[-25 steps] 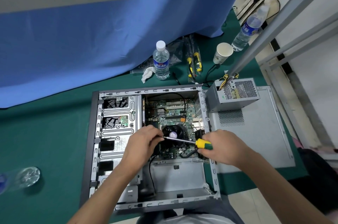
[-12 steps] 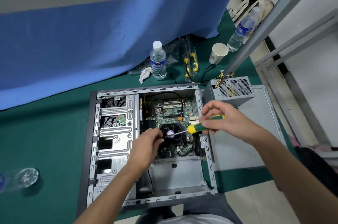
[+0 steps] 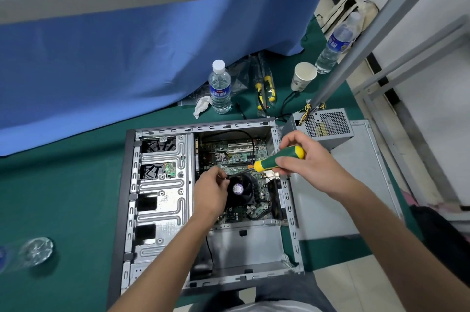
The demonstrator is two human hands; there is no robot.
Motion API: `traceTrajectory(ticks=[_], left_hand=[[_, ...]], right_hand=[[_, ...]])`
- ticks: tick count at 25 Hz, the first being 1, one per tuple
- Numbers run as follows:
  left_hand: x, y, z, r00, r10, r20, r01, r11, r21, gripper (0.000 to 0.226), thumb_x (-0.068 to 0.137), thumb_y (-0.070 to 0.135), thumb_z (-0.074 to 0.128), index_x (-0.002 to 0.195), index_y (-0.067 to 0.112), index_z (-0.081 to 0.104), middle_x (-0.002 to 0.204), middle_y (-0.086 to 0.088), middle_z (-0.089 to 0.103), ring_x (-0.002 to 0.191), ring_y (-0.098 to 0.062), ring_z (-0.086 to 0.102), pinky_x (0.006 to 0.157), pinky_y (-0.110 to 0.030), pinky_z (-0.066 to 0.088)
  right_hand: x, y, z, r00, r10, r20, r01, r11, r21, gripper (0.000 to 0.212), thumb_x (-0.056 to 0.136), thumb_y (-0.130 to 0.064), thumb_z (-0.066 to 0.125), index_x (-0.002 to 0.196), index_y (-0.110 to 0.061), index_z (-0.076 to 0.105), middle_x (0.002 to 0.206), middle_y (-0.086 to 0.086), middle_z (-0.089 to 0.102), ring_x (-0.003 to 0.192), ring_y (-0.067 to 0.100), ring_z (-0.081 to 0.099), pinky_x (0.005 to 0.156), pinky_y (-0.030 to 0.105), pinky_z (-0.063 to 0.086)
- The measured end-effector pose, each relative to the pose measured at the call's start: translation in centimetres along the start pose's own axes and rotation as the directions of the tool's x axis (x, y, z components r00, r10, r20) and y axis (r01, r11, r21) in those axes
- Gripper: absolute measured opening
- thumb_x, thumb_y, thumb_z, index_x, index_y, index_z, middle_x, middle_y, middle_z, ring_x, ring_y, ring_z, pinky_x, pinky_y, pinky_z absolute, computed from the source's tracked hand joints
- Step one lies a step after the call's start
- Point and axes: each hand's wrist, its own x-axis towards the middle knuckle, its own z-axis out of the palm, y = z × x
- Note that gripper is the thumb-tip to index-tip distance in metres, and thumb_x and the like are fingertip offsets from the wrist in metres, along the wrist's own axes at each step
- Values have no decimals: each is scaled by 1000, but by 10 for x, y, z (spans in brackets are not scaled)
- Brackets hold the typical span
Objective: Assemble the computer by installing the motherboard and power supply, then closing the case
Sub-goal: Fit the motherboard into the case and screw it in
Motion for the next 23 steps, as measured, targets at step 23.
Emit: traceTrajectory(ticks=[23], left_hand=[[48,-20,43,911,-410,-40,373,863,-339,45,95,-6,39,130,9,63,98,1,69,56,-6,48,45,-9,38]], right_hand=[[30,28,60,991,-124,-52,103,951,-293,24,90,-20,67,103,-34,54,107,-15,49,91,8,54,83,34,49]])
